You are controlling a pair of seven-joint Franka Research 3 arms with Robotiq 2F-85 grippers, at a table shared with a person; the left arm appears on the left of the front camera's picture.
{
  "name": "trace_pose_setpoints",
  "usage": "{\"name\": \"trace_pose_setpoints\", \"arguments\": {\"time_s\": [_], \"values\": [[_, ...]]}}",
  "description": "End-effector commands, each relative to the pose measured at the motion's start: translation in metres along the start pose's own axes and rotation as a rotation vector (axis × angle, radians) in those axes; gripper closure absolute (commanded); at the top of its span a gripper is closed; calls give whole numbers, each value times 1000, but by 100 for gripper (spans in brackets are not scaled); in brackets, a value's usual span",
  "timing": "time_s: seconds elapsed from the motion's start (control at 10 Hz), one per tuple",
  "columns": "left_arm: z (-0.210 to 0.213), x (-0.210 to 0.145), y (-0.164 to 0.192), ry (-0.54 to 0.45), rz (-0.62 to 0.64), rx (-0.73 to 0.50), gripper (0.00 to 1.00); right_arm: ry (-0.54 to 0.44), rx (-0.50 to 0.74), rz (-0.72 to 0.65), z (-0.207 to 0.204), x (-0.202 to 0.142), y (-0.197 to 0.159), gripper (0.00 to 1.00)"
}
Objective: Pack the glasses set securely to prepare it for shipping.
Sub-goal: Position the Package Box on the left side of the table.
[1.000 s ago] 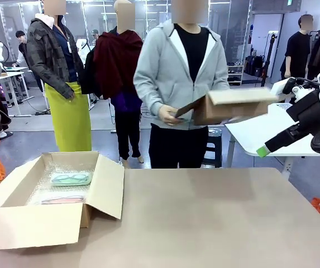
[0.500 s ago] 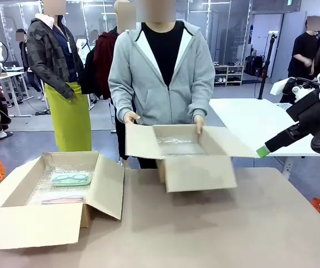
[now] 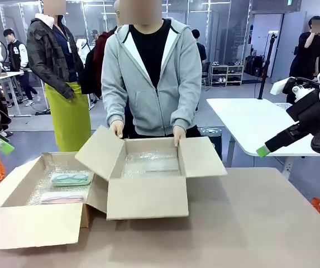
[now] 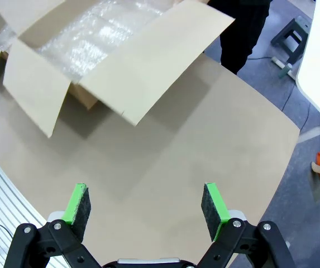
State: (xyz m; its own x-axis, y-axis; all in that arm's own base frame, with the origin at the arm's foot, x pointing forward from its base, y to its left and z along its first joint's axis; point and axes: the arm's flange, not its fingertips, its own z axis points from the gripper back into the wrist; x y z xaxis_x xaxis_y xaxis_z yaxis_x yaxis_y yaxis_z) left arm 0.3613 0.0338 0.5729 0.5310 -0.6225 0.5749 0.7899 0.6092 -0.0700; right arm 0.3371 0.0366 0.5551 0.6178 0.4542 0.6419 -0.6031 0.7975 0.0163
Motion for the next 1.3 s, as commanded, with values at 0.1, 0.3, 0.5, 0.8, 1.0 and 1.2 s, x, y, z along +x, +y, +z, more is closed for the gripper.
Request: {"name": "trace_pose_setpoints", "arguments": {"time_s": [0.1,0.3,0.5,0.8,1.0,1.2], "values": [[6,1,9,9,15,6,0,-1,-10,-8,0,0,2,0],[6,1,9,9,15,6,0,-1,-10,-8,0,0,2,0],[6,1,9,9,15,6,0,-1,-10,-8,0,0,2,0],[6,1,9,9,15,6,0,-1,-10,-8,0,0,2,0],[6,1,9,9,15,6,0,-1,-10,-8,0,0,2,0],[6,1,9,9,15,6,0,-1,-10,-8,0,0,2,0]]}}
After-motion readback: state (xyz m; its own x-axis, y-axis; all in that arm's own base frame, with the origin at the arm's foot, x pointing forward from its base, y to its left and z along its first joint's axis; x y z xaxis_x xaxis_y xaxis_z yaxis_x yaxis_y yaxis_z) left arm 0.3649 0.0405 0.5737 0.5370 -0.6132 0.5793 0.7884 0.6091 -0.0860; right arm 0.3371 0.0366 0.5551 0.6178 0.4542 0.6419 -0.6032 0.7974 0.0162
